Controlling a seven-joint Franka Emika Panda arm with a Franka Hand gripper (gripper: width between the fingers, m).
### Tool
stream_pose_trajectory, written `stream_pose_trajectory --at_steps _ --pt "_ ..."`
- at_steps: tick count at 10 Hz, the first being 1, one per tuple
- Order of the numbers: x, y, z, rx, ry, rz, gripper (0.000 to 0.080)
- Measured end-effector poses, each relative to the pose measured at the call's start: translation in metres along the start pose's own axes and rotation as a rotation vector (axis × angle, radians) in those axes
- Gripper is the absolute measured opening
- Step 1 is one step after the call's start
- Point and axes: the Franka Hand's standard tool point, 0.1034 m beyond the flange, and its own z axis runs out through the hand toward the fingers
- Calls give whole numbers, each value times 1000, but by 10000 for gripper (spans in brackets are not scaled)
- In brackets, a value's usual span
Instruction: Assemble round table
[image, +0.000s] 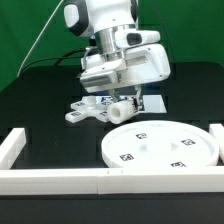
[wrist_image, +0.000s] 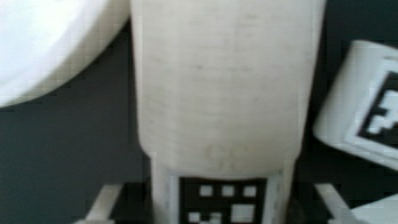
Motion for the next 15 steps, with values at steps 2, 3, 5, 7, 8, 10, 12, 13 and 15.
stream_pose_trajectory --at_steps 2,3,5,7,8,10,12,13,15 --pt "0 2 3 13 6 11 314" --pt "0 5 5 11 8 10 314" --pt "-2 7 5 7 6 10 314" --pt "-2 6 5 7 6 11 408" --pt "-2 6 5 7 6 11 539" --pt "-2 6 5 7 6 11 626" --pt "-2 7 5 7 5 18 642" --pt "-4 10 -1 2 -6 30 649" --pt "-10 20 -20 -12 -41 64 649"
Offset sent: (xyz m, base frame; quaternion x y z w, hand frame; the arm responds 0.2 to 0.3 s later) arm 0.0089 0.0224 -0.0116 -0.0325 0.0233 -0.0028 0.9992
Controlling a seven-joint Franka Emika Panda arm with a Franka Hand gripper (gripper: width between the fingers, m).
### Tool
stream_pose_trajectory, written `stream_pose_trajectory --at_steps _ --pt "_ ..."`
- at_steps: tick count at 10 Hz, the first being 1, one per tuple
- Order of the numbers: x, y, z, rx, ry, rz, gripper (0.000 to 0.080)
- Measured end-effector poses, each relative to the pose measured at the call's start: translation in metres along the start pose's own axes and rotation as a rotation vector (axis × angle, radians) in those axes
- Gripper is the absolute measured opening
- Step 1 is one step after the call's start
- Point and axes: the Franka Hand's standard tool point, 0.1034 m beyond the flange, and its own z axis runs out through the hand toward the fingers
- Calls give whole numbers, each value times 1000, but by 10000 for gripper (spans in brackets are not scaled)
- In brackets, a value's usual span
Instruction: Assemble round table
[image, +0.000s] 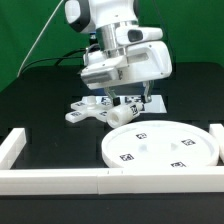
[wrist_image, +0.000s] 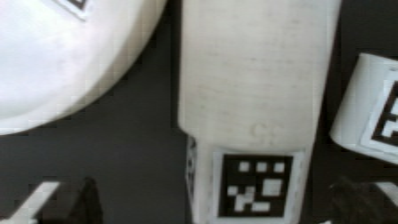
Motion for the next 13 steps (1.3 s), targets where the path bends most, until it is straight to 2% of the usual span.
stream_pose_trajectory --at_steps 2,4,5,6,7,8,9,11,12,13 --pt "-17 20 -26 -28 -62 58 649" --pt "-22 41 -32 -51 -79 104 649" --pt "-36 51 -43 -62 -114 193 649" --pt "-52 56 -62 -66 -162 204 649" --pt "-60 42 -75 -51 -191 71 649" --pt "-72 42 -91 -47 -229 94 649" --pt "-90 50 -121 -56 -295 85 649" --pt "-119 54 -179 -59 -415 93 649" --pt "-125 60 -196 -81 -445 145 649" --pt "-126 62 -195 -82 -443 196 649"
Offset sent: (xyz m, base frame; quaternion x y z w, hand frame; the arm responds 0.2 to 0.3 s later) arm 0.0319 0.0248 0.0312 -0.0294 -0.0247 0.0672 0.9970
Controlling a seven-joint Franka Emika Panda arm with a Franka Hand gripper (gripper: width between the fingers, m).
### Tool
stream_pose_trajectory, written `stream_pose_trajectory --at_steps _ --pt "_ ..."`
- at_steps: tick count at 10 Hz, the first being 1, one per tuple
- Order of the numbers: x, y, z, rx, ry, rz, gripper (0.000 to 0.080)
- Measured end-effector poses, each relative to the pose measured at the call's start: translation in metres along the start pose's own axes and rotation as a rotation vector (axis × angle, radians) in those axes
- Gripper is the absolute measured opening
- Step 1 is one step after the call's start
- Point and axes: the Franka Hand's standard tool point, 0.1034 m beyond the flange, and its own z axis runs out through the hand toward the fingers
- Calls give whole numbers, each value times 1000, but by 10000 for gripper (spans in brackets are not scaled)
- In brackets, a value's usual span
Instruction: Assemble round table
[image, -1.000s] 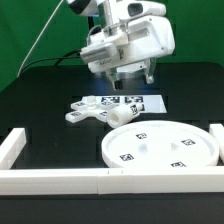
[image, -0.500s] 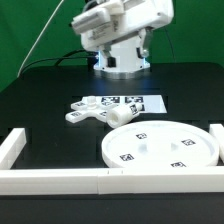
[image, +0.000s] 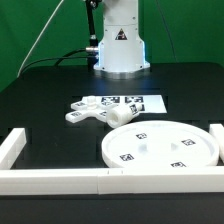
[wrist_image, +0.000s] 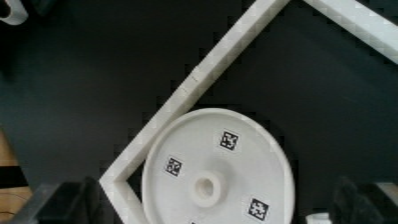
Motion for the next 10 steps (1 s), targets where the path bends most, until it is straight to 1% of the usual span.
stream_pose_trajectory --at_steps 1,4,5,6,7,8,10 --pt "6 -3 12 50 19 53 649" --pt "31 3 39 82 77 156 649" --pt "41 4 46 106 92 296 649" --pt "49 8 48 115 100 382 649" --pt "34 15 35 75 72 418 649" --pt "25 14 26 69 53 492 649" --pt "27 13 29 78 56 603 649"
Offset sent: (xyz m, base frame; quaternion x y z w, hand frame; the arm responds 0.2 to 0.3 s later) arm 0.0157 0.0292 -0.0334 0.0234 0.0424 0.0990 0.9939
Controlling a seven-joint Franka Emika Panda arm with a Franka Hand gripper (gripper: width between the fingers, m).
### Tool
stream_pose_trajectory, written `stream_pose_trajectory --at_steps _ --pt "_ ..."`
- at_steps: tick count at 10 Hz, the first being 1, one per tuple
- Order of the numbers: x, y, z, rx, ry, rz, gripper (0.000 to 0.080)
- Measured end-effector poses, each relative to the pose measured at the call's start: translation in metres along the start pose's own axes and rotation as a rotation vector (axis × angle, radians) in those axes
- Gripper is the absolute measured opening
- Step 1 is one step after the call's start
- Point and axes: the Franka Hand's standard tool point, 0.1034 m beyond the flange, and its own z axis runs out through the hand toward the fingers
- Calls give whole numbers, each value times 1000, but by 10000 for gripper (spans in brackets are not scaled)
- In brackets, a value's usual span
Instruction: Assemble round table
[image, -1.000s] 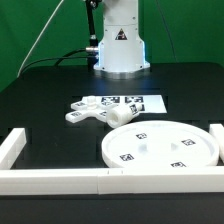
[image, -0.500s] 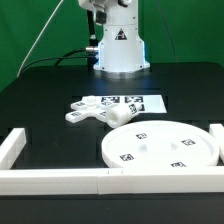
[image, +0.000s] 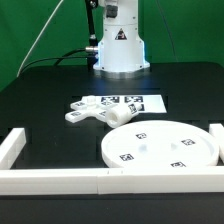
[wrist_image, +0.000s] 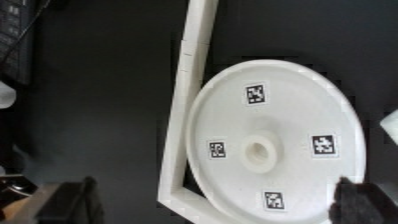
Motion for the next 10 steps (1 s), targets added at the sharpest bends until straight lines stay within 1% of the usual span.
stream_pose_trajectory --at_steps 2,3,4,5,6,7,8,9,10 --pt "-2 1 0 0 0 146 649" --pt "-1 -1 7 20 5 319 649" --pt "6 -4 19 46 17 473 649" --pt "12 -6 30 67 25 577 649" --pt "21 -11 41 104 25 748 649" --pt "42 -16 57 173 20 938 649" --pt "46 -13 60 178 27 936 649" --pt "43 -13 58 177 21 1014 649" --pt "45 -14 59 181 18 1047 649"
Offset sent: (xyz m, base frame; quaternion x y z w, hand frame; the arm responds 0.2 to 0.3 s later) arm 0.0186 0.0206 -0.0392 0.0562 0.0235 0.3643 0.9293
